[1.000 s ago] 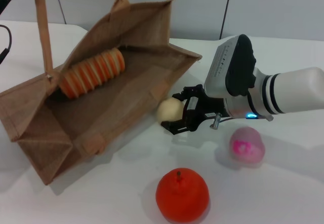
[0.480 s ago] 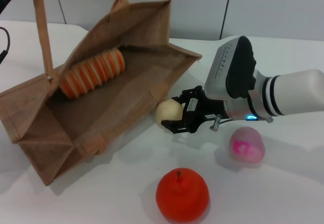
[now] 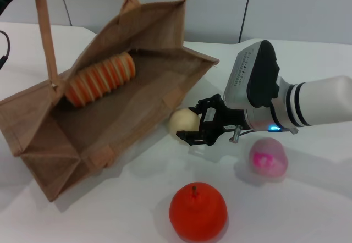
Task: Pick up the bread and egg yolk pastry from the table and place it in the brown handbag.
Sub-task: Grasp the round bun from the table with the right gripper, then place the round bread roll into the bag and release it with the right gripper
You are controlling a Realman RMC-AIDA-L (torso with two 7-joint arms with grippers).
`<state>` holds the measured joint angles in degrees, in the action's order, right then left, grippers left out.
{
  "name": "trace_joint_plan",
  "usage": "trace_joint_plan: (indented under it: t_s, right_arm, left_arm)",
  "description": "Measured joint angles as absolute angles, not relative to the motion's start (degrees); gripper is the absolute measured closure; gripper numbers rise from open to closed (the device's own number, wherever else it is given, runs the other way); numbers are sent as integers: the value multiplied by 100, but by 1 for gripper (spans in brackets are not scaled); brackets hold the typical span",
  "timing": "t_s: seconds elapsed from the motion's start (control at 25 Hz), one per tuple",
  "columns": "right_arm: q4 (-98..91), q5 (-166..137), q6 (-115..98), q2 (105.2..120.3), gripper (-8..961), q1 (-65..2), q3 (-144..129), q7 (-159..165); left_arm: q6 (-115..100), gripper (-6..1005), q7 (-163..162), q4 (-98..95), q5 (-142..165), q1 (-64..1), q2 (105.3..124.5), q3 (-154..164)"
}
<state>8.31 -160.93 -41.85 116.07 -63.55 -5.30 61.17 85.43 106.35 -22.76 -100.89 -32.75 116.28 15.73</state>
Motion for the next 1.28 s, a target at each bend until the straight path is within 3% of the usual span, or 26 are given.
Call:
trace_joint_plan:
  t_s: [0.52, 1.28]
  right_arm:
    - [629, -16058, -4340, 11575, 350, -6243, -397, 6169]
    - [-1451, -15437, -7261, 11550, 374, -5588, 253, 6331]
  left_arm:
    - [8543, 850, 10633, -2276, -10089, -3225, 11626, 1573]
    - [8471, 844, 10634, -2242, -9855, -3393, 11625, 1653]
